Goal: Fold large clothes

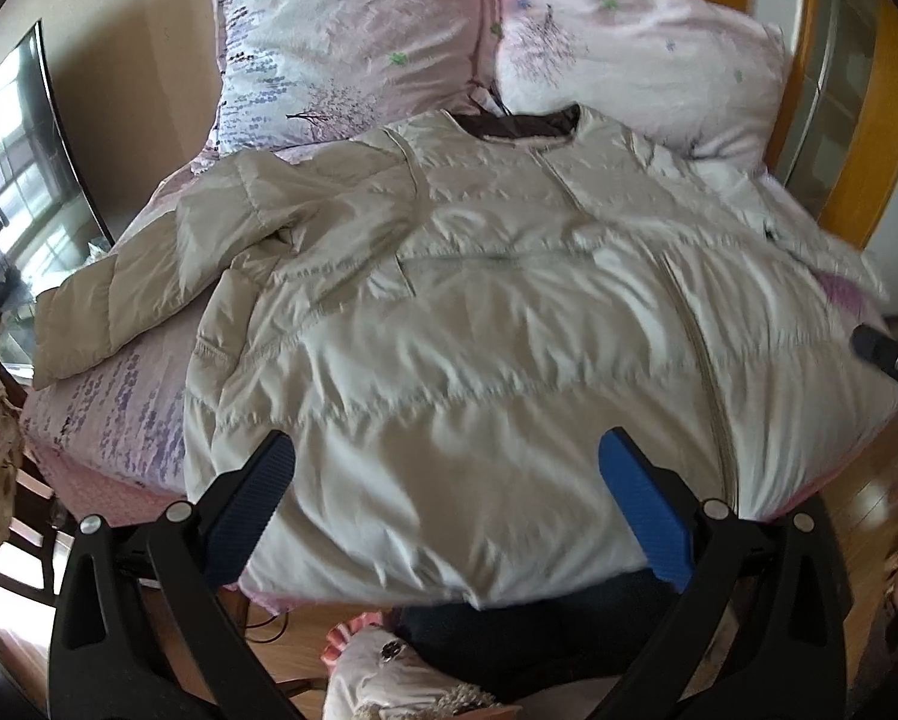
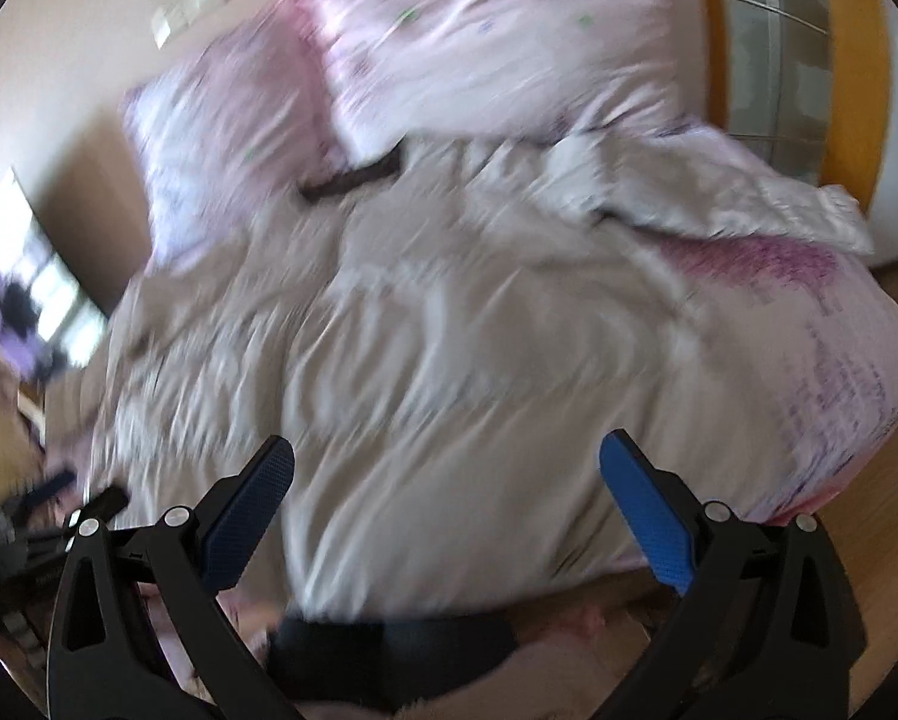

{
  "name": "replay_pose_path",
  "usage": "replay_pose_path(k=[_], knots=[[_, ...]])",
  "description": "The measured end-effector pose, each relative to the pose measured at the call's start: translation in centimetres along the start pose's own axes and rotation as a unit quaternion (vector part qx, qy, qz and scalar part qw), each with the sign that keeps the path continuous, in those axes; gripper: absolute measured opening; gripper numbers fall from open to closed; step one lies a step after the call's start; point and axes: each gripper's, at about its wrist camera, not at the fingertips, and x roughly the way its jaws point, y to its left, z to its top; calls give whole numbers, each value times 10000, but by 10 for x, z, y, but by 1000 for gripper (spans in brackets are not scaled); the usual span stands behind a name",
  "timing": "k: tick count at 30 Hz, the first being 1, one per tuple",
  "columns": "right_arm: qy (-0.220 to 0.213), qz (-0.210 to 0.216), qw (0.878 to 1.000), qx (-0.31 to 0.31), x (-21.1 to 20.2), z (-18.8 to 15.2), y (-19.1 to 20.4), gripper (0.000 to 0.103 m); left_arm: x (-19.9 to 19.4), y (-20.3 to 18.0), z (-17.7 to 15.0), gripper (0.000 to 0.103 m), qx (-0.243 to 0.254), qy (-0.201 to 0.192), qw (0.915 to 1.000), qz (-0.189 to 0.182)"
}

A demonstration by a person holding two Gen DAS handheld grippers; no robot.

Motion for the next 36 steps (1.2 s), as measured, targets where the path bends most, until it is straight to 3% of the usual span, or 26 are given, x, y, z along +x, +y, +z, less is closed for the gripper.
replay_pose_path(k=[4, 7, 9, 11, 15, 21, 24, 29, 36], knots=[[-605, -61, 9945, 850, 1, 35, -56, 102, 10, 21, 20, 101, -354, -56, 9993, -130], [-741, -1, 9821, 1729, 10, 55, -108, 102, 17, 41, 37, 101, -652, -136, 9973, -311], [-767, -14, 9698, 2316, 20, 66, -142, 100, 26, 57, 49, 101, -889, -144, 9944, -549], [-748, -56, 9535, 2918, 31, 72, -179, 89, 34, 71, 57, 101, -1096, -115, 9914, -705], [-559, -9, 9150, 3996, 63, 78, -242, 76, 47, 95, 71, 101, -1396, -127, 9860, -899], [-517, -138, 8719, 4868, 94, 82, -299, 65, 81, 127, 87, 101, -1831, 304, 9761, -1133], [-565, -339, 8616, 5032, 100, 85, -313, 57, 98, 142, 91, 101, -2088, 507, 9684, -1267], [-630, -738, 8544, 5105, 107, 96, -329, 43, 104, 155, 97, 101, -2170, 327, 9682, -1199], [-663, -976, 8626, 4920, 114, 102, -324, 14, 110, 171, 104, 101, -2127, 126, 9723, -956]])
